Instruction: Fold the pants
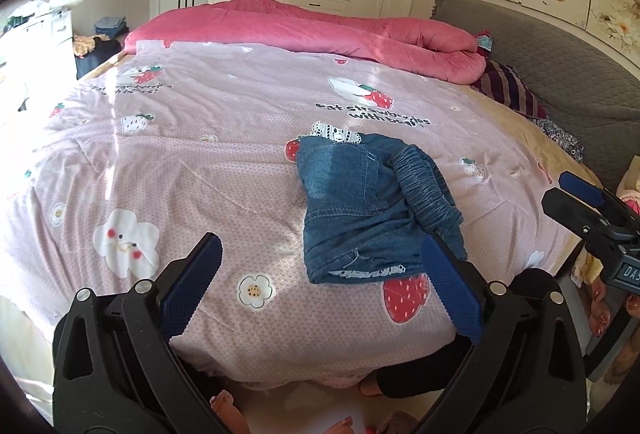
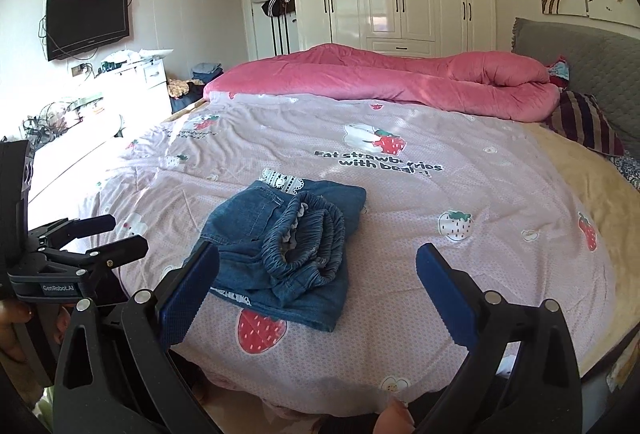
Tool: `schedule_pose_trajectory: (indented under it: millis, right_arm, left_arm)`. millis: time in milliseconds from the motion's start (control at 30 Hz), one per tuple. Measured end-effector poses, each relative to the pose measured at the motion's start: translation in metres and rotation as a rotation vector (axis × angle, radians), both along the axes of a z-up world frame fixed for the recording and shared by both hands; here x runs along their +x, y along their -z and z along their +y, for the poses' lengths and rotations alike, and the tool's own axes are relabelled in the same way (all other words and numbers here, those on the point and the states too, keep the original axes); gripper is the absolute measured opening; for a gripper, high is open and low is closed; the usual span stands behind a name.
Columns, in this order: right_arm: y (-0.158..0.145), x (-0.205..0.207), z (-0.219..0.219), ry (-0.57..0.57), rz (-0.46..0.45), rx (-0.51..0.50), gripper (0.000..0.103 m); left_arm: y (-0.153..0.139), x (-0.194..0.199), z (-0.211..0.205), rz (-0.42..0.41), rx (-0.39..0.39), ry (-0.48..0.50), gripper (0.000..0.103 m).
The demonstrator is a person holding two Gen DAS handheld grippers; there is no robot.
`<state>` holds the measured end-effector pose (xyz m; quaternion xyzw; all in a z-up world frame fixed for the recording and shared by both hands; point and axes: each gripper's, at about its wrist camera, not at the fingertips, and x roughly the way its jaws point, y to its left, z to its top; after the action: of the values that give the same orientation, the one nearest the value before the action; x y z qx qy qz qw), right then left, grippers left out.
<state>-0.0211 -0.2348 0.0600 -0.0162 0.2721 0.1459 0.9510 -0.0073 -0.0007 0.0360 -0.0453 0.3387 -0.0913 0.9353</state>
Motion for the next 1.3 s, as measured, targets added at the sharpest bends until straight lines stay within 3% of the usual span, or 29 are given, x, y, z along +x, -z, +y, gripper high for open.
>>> schedule_pose_trajectory:
  millis: [300,600,967,1300]
  right_arm:
    - [0.013,-0.020,-0.005,0.007,0.011,0.041,0.098]
    - [0.043,-0.030,-0.009,0.044,0.037,0.015,0.098]
    - [0.067,-0.032,-0.010,0.070,0.065,0.022,0.098]
    - [0.082,-0.026,-0.008,0.078,0.094,0.004,0.098]
  left_arm:
    - [0.017,-0.017,0.000,0.031,0.002,-0.007,0.093]
    - [0.029,-0.029,-0.009,0.034,0.008,0.009,0.093]
    - [0.051,-0.035,-0.019,0.070,0.041,0.024,0.093]
    - [0.063,-0.028,-0.013,0.105,0.021,-0.005,0.093]
